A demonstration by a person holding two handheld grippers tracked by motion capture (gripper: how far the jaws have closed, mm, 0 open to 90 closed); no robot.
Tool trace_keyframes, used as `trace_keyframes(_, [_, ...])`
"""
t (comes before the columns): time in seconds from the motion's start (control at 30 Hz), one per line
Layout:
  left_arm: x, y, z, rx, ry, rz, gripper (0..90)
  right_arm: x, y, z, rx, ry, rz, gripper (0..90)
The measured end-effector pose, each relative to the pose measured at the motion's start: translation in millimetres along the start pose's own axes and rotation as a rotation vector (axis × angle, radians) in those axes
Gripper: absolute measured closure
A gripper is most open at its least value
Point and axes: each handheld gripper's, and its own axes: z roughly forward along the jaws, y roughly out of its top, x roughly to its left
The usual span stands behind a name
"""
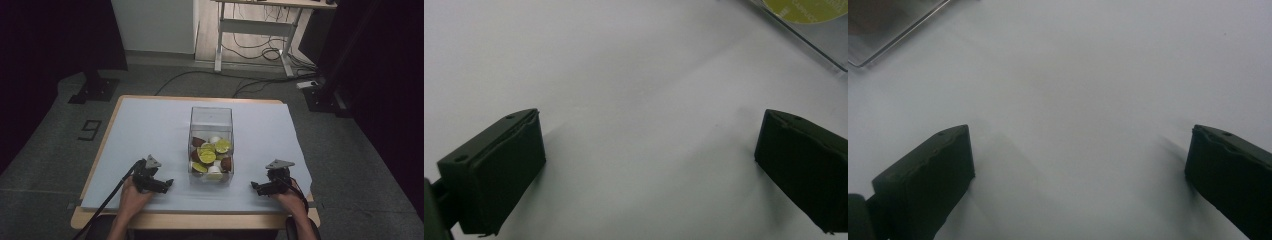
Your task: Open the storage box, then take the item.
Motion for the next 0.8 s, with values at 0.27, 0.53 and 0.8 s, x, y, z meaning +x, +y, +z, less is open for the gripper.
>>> trace_keyframes(0.27, [0.1,0.0,-0.1,0.001,-0.001,0.0,0.0,0.0,1.6,0.2,0.01,0.0,-0.007,0.0])
trace_keyframes(0.53, [0.1,-0.1,-0.1,0.001,0.0,0.0,0.0,0.5,3.9,-1.5,0.03,-0.004,-0.014,0.1])
trace_keyframes(0.8, [0.1,0.0,0.0,0.001,-0.001,-0.001,0.0,0.4,9.1,-13.5,0.002,-0.02,-0.042,0.3])
